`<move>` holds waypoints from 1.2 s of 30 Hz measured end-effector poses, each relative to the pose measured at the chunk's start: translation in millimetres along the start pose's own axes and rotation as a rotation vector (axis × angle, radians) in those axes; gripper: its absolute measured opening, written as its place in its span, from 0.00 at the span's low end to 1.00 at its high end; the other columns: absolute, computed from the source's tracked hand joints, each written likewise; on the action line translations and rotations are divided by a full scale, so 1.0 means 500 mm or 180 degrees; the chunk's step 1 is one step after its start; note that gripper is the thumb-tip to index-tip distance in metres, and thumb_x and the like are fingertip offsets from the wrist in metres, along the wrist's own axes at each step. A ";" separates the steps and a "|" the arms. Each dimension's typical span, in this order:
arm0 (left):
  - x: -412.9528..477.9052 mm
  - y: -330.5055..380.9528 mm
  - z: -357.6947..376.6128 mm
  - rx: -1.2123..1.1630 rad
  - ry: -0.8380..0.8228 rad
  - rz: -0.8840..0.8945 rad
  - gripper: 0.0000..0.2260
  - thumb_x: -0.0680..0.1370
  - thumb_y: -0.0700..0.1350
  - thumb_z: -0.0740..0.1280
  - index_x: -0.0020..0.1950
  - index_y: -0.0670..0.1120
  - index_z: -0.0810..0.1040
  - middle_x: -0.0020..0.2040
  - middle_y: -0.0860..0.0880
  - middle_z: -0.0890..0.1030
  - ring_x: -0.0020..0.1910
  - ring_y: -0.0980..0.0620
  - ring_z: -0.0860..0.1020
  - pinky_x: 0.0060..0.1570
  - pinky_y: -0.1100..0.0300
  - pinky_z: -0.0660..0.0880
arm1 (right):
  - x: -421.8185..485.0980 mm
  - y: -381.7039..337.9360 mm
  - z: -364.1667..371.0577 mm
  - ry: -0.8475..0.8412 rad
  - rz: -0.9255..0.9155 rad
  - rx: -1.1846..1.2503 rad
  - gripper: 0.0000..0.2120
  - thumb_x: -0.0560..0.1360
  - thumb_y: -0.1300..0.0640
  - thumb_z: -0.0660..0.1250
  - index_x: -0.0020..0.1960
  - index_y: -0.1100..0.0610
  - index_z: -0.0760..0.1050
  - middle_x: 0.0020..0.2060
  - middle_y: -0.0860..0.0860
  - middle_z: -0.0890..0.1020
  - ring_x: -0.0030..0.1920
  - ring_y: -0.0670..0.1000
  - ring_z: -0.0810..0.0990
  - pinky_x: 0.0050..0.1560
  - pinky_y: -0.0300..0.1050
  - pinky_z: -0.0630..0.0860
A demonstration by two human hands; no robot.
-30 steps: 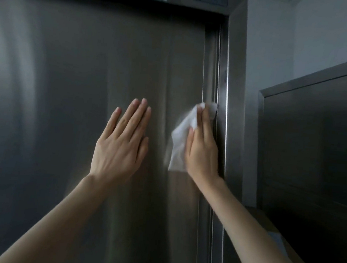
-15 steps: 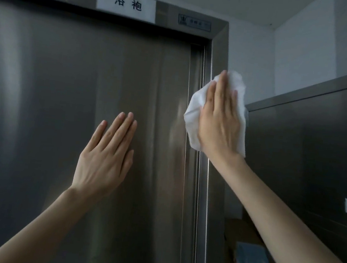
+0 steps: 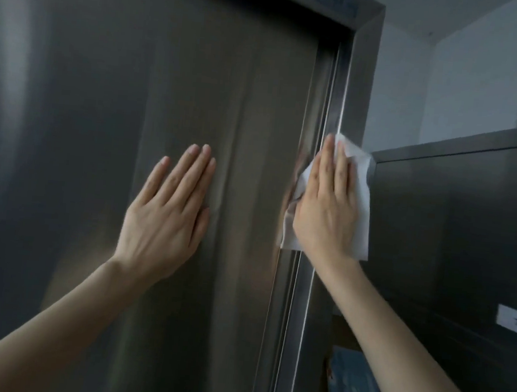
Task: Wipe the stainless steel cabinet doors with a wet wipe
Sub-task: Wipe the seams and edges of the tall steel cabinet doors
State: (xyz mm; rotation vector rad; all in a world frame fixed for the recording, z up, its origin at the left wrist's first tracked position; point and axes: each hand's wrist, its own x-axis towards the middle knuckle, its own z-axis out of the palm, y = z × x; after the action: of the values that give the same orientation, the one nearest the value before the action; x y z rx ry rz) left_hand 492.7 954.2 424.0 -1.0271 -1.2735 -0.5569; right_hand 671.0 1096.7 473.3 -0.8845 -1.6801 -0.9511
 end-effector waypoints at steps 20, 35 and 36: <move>-0.331 0.163 0.007 -0.0418 -0.0576 -0.0057 0.25 0.81 0.44 0.56 0.77 0.37 0.58 0.79 0.43 0.56 0.78 0.46 0.55 0.77 0.50 0.50 | -0.330 -0.069 0.058 -0.0157 -0.0094 -0.0390 0.26 0.76 0.58 0.55 0.71 0.69 0.59 0.69 0.63 0.67 0.71 0.61 0.62 0.73 0.54 0.46; -0.602 0.250 -0.070 -0.0941 -0.1713 0.0064 0.25 0.80 0.45 0.55 0.76 0.36 0.61 0.78 0.43 0.57 0.78 0.47 0.55 0.76 0.48 0.54 | -0.681 -0.123 0.132 -0.0514 -0.0418 0.0155 0.18 0.76 0.63 0.60 0.65 0.65 0.69 0.56 0.58 0.79 0.58 0.58 0.73 0.60 0.51 0.64; -0.612 0.246 -0.073 -0.1008 -0.1731 0.0081 0.25 0.79 0.45 0.55 0.76 0.36 0.62 0.78 0.43 0.58 0.78 0.47 0.55 0.75 0.48 0.54 | -0.723 -0.125 0.131 -0.0655 -0.0509 0.0159 0.18 0.75 0.62 0.63 0.64 0.65 0.72 0.54 0.57 0.80 0.55 0.57 0.75 0.58 0.51 0.66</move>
State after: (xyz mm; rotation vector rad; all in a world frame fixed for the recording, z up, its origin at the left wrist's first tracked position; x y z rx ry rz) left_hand 535.7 923.2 96.3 -1.5266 -1.6762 -0.4839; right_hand 684.4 1084.8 101.0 -0.8473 -1.9659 -0.9455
